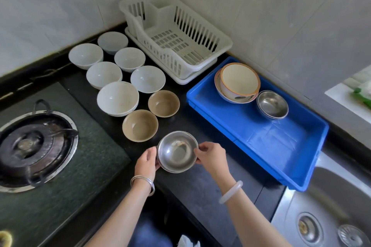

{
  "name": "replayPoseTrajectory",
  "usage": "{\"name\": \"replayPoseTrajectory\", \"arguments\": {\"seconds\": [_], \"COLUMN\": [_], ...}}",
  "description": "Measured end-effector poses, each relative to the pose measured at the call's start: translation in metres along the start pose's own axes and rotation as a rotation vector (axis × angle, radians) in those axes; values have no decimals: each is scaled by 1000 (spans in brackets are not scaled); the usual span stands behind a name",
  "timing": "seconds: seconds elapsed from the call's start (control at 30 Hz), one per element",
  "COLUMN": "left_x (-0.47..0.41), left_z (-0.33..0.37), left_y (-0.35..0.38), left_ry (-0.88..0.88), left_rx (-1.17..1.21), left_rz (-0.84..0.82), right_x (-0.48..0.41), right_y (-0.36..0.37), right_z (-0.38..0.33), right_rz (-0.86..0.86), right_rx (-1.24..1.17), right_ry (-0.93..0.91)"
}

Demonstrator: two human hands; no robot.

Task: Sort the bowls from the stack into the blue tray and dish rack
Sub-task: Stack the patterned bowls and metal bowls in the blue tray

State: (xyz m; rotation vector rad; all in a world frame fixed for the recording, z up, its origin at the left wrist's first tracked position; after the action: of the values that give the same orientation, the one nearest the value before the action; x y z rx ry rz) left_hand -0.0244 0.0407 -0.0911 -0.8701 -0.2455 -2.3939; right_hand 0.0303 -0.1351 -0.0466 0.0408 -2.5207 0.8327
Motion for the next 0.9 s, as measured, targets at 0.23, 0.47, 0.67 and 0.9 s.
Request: {"name": "replayPoseTrajectory", "arguments": {"seconds": [0.23, 0.47, 0.67, 0.9], "left_x": [-6, -10, -10, 0], "left_z": [-4, -1, 24, 82], "left_y": [-4, -3, 20, 113], "left_ry": [8, -57, -18, 143], "left_rx": [-107, -144, -192, -266], "left_rz": [-58, -92, -147, -347], "right_x": [-6, -13, -16, -38], "right_y": [10, 18, -3, -87], "right_z": [11, 21, 20, 11], "right_rz": [14, -151, -103, 78], "right_rx": [64, -105, -300, -604], "right_ry": [11, 139, 170, 134]}}
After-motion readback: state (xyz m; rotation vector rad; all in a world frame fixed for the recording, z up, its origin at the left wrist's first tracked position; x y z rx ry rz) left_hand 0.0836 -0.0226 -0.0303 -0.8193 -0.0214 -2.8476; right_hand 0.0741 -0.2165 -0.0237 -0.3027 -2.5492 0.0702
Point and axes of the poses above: each hand's wrist, its own x-axis away from the middle knuckle, its own y-axis out of the palm, z = x × y, the point moved 2 cm from there along -x, towards the middle knuckle, and after that the axes turned 4 degrees about z, right-handed, at the moved point
